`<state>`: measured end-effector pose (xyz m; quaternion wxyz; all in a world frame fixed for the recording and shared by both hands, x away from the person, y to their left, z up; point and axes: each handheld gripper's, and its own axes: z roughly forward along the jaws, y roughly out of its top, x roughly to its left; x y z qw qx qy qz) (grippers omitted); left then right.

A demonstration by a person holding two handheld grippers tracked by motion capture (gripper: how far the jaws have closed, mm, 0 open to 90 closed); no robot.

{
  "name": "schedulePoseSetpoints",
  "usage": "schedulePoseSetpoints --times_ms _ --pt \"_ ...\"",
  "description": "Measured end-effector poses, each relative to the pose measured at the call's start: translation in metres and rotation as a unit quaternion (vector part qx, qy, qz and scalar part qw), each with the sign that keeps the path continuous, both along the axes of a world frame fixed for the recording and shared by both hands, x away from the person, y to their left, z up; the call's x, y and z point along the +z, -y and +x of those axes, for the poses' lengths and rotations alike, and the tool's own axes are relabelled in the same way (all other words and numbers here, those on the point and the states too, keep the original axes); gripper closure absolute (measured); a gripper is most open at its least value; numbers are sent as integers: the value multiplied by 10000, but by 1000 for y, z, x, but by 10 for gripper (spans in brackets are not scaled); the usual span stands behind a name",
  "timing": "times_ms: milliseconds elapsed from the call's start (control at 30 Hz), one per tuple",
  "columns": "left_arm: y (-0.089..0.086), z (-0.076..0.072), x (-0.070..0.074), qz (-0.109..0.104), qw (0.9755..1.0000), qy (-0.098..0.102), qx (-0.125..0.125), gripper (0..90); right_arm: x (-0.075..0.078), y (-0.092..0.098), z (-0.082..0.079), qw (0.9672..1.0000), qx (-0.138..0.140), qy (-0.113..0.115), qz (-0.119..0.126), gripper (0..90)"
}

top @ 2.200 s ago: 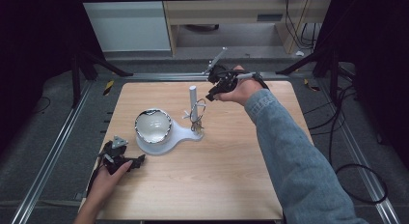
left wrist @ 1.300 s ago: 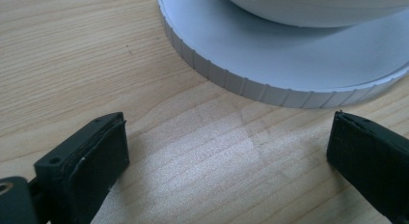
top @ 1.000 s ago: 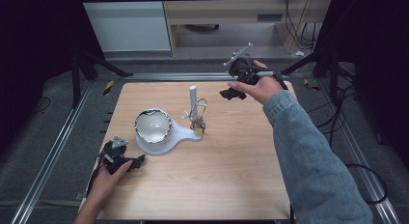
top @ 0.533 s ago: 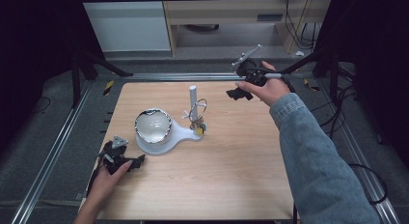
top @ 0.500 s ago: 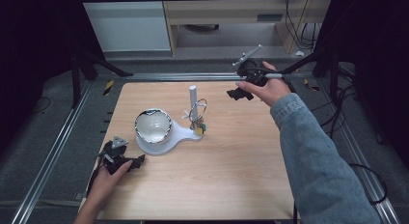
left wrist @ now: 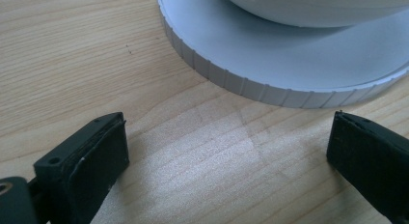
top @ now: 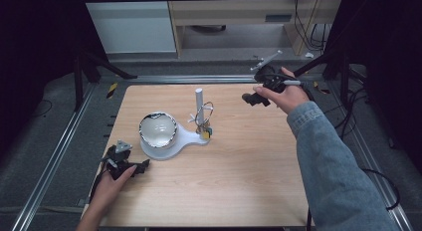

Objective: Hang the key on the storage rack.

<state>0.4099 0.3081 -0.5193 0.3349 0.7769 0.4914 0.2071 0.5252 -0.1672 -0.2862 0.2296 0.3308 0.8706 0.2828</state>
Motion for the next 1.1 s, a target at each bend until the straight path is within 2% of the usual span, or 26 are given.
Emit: schedulePoseSetpoints --times_ms 167,467,567,867,900,967,1100 --pt "0 0 0 10 10000 -1 -10 3 -4 13 -3 9998 -180 79 12 53" --pt "0 0 0 24 10000 -7 -5 2 -22 41 -10 9984 -567 2 70 83" --pt "0 0 0 23 10000 -6 -2 2 -29 49 -15 9982 -602 19 60 113" --pt "0 0 0 27 10000 -6 8 1 -48 68 -29 9973 -669 301 -81 201" --pt "0 0 0 28 10000 -7 8 1 -55 71 -30 9970 -699 304 -134 208" --pt "0 0 0 26 10000 -7 8 1 -58 72 -31 9970 -705 297 -127 212" --pt "0 0 0 26 10000 -7 8 1 -74 74 -32 9971 -700 224 -174 225"
